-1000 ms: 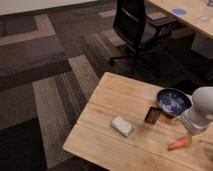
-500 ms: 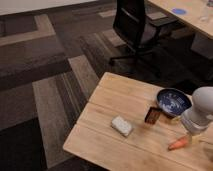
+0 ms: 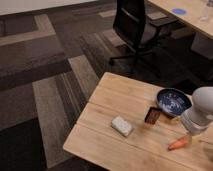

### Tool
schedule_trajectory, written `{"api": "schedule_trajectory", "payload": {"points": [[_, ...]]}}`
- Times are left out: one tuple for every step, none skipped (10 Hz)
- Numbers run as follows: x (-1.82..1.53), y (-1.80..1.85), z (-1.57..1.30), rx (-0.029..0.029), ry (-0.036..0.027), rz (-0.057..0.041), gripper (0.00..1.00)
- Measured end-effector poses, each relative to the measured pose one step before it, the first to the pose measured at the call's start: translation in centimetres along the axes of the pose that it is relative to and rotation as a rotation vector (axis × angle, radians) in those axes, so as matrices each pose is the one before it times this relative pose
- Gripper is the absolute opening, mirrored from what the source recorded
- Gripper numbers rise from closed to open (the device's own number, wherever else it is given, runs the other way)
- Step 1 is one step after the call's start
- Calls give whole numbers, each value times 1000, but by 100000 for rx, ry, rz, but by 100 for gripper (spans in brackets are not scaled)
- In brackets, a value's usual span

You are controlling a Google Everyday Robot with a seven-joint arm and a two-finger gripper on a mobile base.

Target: Place the pepper in the ceramic cup

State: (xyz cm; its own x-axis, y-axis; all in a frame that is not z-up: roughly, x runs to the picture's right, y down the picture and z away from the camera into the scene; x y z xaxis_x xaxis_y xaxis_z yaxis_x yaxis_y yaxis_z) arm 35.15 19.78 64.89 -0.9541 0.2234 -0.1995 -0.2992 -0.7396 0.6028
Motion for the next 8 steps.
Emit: {"api": "schedule_trajectory", "payload": {"points": [[-2,-1,-4,-8,-5,6,65],[0,1,-1,0,0,-4,65],[0,-2,2,5,1,4,65],[-13,46,25,4,15,-8,65],[-203,-128,261,798,612,848,65],[-1229,-718,912,2469,1937,4407,65],[-2335,-695,1198,2136,912,5954,65],[82,140,135,53,434,141,65]]}}
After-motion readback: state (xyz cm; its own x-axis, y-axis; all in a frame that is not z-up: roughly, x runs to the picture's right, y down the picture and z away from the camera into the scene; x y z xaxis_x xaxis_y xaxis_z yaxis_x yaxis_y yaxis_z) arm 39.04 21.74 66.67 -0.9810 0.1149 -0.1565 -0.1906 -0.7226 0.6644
